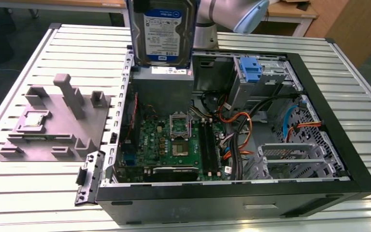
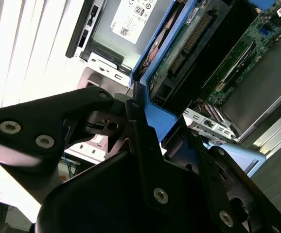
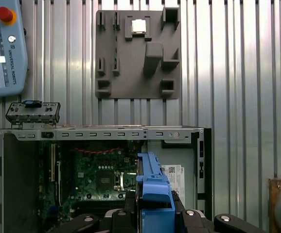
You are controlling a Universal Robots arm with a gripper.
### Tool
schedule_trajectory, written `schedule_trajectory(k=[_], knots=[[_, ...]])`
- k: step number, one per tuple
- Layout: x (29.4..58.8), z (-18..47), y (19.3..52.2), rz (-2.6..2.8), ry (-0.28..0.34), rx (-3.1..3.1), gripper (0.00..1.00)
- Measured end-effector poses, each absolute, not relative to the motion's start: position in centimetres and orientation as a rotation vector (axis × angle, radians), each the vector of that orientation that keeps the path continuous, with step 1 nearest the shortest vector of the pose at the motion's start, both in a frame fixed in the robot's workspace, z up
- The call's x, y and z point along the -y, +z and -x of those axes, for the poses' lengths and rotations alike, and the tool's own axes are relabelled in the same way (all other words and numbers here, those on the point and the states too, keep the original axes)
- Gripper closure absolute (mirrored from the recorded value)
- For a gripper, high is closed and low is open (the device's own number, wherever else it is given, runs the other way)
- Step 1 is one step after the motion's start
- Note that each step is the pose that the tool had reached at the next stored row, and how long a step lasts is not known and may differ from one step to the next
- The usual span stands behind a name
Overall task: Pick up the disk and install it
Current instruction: 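Pick up the disk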
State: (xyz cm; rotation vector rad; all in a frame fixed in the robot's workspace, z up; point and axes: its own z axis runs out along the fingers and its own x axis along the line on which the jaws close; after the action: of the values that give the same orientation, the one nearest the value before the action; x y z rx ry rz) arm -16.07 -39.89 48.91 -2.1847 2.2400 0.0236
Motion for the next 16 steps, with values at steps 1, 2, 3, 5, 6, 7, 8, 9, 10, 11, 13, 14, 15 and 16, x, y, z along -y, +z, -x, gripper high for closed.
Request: schedule_trajectory(k=[1,2,3,5,6,7,8,9,10,11,13,14,15,16], knots=[[39.89,16.04,48.92,2.185,0.024,-2.24,0.64],[39.89,16.02,48.92,2.185,0.024,-2.24,0.64],[39.89,15.99,48.92,2.185,0.024,-2.24,0.64],[39.89,15.97,48.91,2.185,0.024,-2.24,0.64],[39.89,15.96,48.91,2.185,0.024,-2.24,0.64],[39.89,15.96,48.92,2.185,0.024,-2.24,0.64],[39.89,15.96,48.92,2.185,0.024,-2.24,0.64],[39.89,15.95,48.92,2.185,0.024,-2.24,0.64],[39.89,15.94,48.92,2.185,0.024,-2.24,0.64],[39.91,15.93,48.91,2.185,0.024,-2.24,0.64],[40.03,15.93,48.91,2.185,0.023,-2.24,0.64],[40.11,15.94,48.91,2.185,0.023,-2.24,0.64],[40.22,15.94,48.91,2.185,0.023,-2.24,0.64],[40.34,15.94,48.9,2.185,0.023,-2.24,0.64]])
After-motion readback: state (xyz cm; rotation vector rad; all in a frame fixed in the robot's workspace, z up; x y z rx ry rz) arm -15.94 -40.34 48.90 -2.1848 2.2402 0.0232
